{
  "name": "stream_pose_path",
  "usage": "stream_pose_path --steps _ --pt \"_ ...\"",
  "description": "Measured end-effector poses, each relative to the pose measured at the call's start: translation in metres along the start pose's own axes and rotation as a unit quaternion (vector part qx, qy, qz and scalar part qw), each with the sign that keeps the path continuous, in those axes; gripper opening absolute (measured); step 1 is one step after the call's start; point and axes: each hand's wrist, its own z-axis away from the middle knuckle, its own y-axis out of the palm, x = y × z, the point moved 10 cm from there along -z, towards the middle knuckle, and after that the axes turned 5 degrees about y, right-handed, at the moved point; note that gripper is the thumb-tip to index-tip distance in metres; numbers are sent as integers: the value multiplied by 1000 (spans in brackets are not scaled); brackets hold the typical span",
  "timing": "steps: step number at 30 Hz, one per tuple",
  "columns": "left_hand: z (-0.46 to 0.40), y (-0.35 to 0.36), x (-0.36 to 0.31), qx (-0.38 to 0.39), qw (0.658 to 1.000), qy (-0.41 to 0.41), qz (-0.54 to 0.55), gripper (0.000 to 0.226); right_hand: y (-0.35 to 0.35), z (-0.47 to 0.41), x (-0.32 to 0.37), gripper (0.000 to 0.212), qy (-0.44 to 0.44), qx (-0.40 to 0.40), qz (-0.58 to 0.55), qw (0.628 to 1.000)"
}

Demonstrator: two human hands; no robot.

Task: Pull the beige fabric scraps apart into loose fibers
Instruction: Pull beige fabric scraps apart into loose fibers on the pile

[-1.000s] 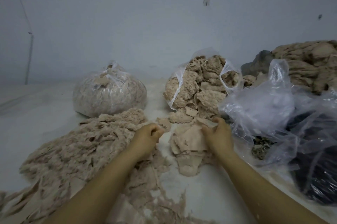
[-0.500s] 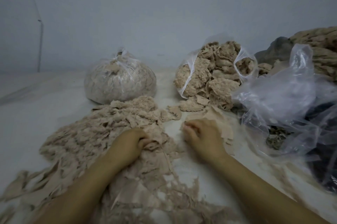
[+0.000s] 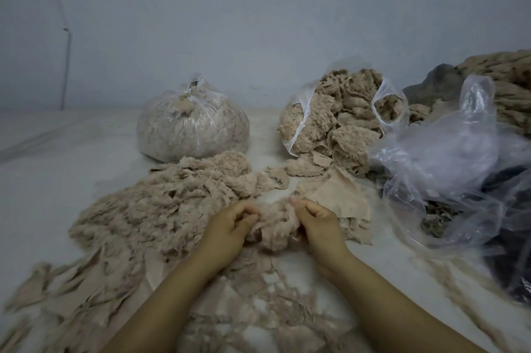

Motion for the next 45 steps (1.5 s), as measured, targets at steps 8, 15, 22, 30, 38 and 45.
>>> stream_pose_path --steps 8,15,22,30,38,45 --pt "-7 22 -4 13 999 -26 33 11 -3 -1 -17 24 32 48 -95 994" --pt "-2 15 15 -73 953 -138 261 49 5 3 -33 56 112 110 -62 986" --pt "8 18 28 -112 923 -202 308 36 3 2 -40 20 115 53 -71 989" --pt "6 29 6 -33 982 -121 143 22 5 6 -27 14 29 23 9 999" --pt "10 22 11 -66 951 -150 262 36 -4 4 -29 6 66 8 -34 997" --pt "13 39 8 15 937 -159 310 35 -1 7 -29 26 39 8 33 999"
